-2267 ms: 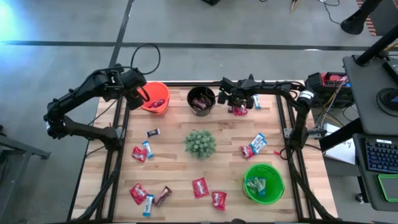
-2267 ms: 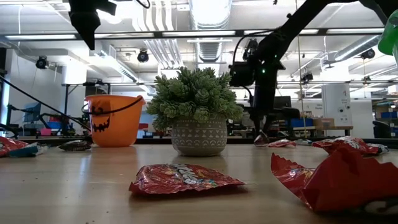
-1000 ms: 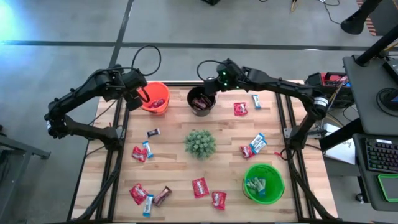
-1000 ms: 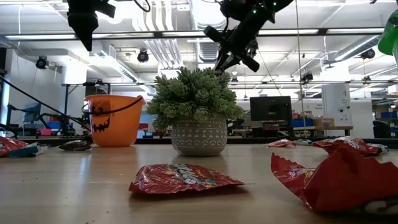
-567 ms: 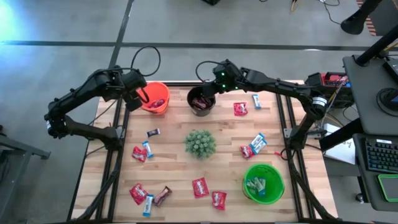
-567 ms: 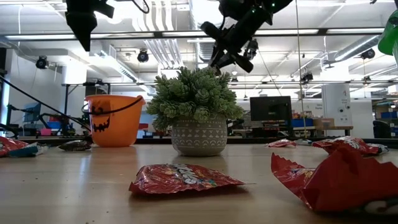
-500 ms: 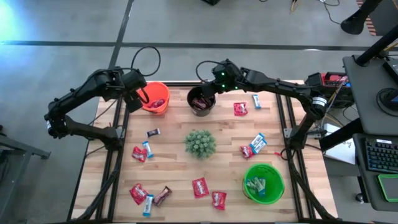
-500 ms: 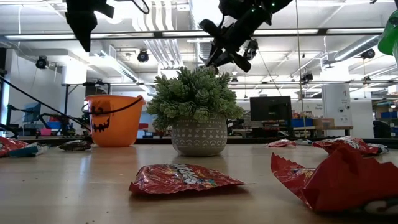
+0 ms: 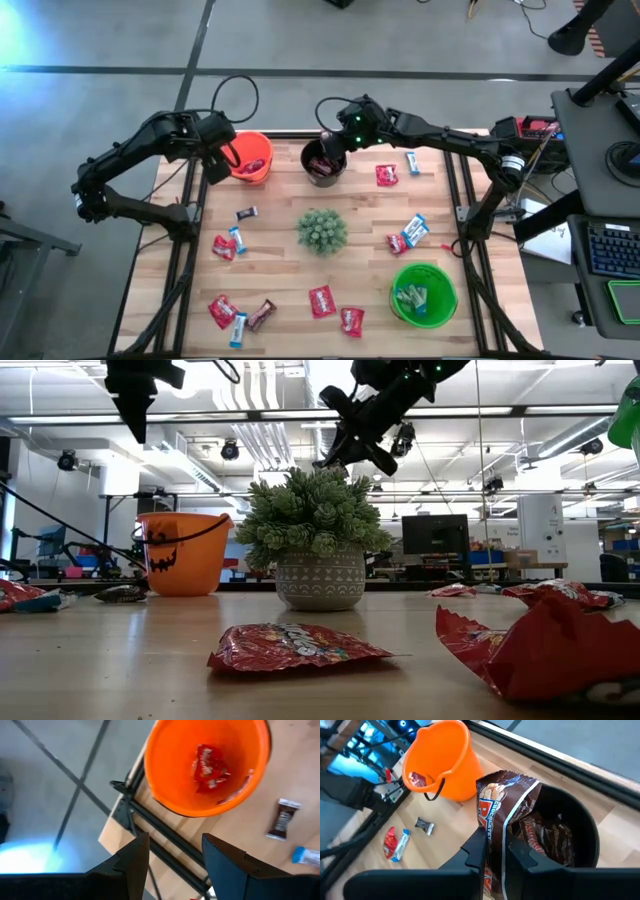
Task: Sort candy
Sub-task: Put the brown chocolate into the black bucket
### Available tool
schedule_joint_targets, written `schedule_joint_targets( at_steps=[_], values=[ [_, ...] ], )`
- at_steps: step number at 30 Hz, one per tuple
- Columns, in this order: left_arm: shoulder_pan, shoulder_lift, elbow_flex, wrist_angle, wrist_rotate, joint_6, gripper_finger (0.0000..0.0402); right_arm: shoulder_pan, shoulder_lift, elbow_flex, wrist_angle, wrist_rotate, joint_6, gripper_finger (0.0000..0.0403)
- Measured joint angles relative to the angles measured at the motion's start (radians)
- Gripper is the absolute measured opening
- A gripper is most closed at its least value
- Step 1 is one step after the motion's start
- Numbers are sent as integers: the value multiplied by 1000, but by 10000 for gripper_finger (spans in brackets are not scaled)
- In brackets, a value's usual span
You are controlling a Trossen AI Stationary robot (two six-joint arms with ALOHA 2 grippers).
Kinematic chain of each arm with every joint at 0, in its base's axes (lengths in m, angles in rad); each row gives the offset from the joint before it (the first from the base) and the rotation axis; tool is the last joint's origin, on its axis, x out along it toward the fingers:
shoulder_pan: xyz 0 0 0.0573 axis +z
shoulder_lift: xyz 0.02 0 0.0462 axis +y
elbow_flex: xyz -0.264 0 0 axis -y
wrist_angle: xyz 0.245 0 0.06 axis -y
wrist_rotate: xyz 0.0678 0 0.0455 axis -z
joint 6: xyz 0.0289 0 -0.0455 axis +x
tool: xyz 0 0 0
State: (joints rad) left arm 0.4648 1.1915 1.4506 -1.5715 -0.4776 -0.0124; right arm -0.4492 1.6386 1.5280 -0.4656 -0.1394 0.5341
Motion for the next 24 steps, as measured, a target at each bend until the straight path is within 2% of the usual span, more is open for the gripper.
schedule_joint_targets(
  at_steps=[13,17,24],
  values=[
    [0,0,0,0,25,3,164,-4,1,0,38,2,-77,34],
    [0,0,0,0,25,3,164,-7,1,0,60,51,-76,34],
    [0,0,0,0,25,3,164,-10,1,0,156,61,-78,34]
  ],
)
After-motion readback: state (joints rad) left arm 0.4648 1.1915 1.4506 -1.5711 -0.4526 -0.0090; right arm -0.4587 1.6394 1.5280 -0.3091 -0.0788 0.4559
